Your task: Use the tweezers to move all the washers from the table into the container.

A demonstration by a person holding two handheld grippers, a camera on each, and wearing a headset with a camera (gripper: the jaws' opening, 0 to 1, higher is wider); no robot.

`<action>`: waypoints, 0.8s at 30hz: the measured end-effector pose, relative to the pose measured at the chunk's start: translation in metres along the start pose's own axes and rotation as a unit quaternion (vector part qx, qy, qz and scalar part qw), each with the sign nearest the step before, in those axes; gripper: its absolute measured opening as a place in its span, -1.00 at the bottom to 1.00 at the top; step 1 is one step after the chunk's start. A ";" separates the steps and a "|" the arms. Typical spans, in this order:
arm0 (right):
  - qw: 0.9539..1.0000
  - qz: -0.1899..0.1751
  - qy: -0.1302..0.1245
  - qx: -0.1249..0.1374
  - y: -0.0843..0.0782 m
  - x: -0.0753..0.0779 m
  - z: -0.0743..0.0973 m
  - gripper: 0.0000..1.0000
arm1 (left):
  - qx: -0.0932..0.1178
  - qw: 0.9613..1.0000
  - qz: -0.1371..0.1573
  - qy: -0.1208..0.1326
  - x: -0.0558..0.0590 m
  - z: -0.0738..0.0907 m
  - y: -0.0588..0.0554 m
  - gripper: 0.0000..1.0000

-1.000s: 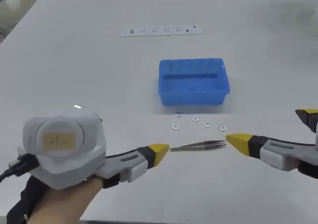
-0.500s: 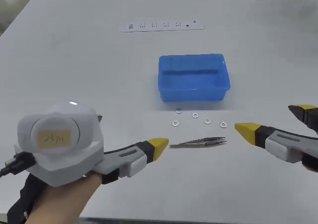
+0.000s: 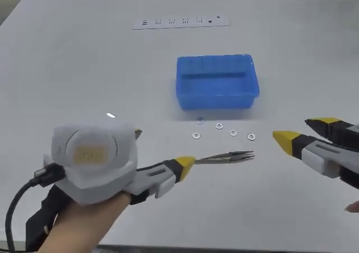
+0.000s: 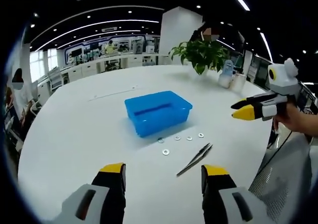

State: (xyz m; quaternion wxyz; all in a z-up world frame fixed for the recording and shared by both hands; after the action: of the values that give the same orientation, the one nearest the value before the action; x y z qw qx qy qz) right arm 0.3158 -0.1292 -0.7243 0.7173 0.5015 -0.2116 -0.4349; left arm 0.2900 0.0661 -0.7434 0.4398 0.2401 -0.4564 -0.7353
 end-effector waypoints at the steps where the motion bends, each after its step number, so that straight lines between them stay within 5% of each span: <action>1: 1.000 0.002 0.004 -0.003 -0.001 -0.001 -0.001 -0.38 | -0.006 1.000 -0.013 -0.013 0.002 -0.005 -0.002 0.11; 11: 0.999 0.021 0.019 -0.026 -0.013 -0.008 -0.009 -0.44 | -0.054 0.991 -0.085 -0.089 0.015 -0.035 -0.021 -0.60; 24: 0.998 0.031 0.043 -0.036 -0.020 -0.018 -0.015 -0.29 | -0.090 0.975 -0.142 -0.145 0.023 -0.052 -0.046 -0.81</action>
State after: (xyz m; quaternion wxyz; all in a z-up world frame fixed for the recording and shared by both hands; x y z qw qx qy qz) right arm 0.3095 -0.1086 -0.7467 0.7563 0.4871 -0.1801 -0.3980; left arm 0.2981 0.0312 -0.8071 0.2796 0.1530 -0.4085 -0.8553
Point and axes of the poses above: the centre of the closed fingertips' face, and the gripper's own axes: z roughly backward along the fingers, x roughly to its right, y roughly out of its top, the point moved 2 cm from there along z, roughly backward along the fingers, and after that the axes turned 10 degrees about x, right-handed, at the moved point
